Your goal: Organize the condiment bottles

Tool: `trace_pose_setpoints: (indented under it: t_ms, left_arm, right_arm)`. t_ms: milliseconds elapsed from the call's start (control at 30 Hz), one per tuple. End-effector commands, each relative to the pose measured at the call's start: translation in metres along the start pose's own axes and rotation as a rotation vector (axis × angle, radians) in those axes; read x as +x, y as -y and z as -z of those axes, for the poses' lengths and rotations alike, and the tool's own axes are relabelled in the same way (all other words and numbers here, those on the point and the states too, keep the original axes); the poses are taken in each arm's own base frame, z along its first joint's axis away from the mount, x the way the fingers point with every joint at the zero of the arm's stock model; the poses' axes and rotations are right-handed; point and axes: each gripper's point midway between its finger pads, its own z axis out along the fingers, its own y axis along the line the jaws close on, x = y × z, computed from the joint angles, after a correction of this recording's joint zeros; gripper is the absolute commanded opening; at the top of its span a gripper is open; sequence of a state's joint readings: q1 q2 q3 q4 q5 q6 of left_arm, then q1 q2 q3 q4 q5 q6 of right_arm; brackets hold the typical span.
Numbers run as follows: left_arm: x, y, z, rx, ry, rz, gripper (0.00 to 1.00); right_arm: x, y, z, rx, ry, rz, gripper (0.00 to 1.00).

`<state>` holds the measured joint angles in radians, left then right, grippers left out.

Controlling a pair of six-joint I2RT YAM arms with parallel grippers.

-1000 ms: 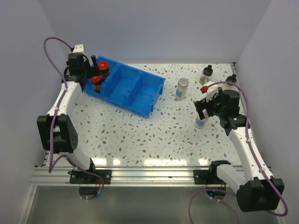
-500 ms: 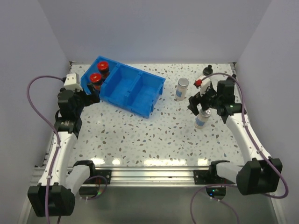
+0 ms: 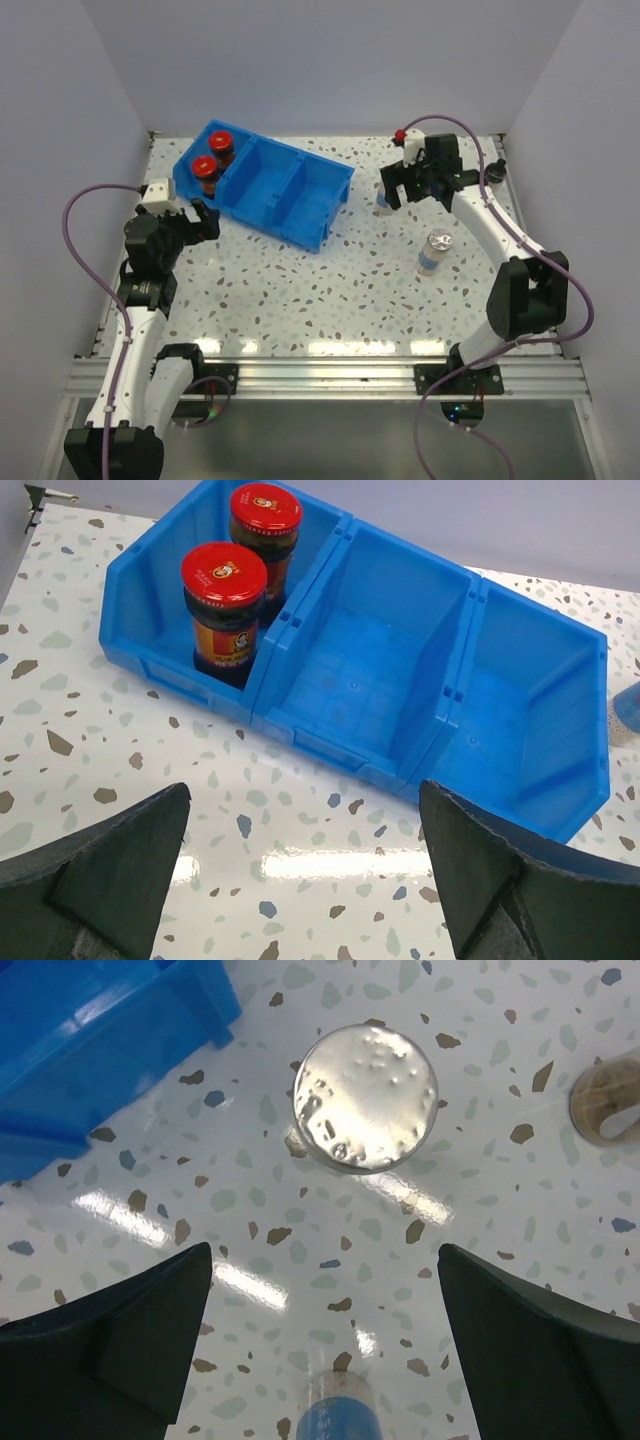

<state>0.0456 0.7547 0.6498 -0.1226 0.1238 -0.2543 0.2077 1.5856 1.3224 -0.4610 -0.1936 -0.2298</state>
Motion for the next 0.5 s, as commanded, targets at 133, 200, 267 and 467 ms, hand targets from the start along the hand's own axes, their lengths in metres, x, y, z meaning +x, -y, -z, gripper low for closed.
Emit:
trace_pose_setpoints:
  t_ms: [133,200,267,467]
  left_arm:
    - [-0.013,0.004,0.003,0.016,0.05,-0.006,1.0]
    - [-0.013,0.003,0.003,0.011,0.05,-0.005,1.0]
    - [-0.013,0.003,0.003,0.011,0.051,-0.009,1.0]
    - [-0.013,0.001,0.003,0.003,0.051,-0.01,1.0]
  right_arm:
    - [-0.03,0.026,-0.022,0.167,0.007,-0.157,0.99]
    - [-0.031,0.026,-0.032,0.152,0.001,-0.165,0.98]
    - [-0.035,0.022,-0.038,0.13,0.006,-0.181,0.99]
    - [-0.037,0.026,-0.055,0.143,0.001,-0.195,0.98]
